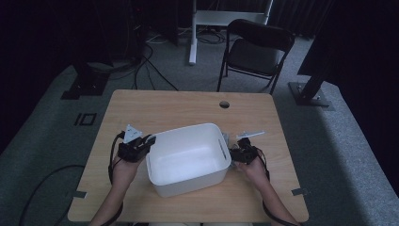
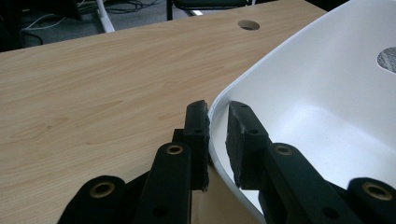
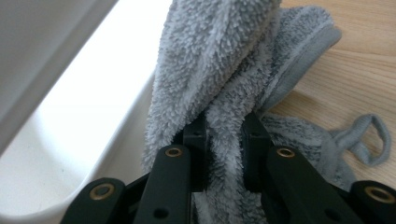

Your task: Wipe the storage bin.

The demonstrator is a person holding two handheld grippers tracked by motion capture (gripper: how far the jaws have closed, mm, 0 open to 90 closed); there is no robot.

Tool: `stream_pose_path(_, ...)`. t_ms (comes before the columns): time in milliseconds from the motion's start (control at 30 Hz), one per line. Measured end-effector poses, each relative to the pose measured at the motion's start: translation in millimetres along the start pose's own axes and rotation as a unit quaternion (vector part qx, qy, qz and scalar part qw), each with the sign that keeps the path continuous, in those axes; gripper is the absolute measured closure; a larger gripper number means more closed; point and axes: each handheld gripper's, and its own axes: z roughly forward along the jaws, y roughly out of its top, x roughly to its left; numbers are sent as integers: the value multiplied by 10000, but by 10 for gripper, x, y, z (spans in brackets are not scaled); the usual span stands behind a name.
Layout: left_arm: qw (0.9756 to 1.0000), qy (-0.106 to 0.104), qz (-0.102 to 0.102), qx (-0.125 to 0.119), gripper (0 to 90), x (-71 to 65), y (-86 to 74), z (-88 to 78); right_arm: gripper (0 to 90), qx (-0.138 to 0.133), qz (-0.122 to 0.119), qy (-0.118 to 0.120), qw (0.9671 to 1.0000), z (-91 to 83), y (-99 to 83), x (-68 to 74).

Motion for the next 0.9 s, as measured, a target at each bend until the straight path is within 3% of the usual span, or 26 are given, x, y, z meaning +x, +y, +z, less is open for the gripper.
stream_pose_path(300,10000,-5,28,7,784,1,0,-2,771,-433,-9,74,9990,-182,193,31)
stream_pose_path(400,10000,17,20,7,784,-4,-1,-3,772,-343,-136,-27,9993,-159,247,60)
stream_pose_path(633,10000,50,10,9,784,-11,0,0,775,-340,-54,19,9994,-91,220,24)
stream_pose_path(900,10000,36,2,-1,784,-8,-2,-1,774,-92,77,-26,9999,81,142,-55)
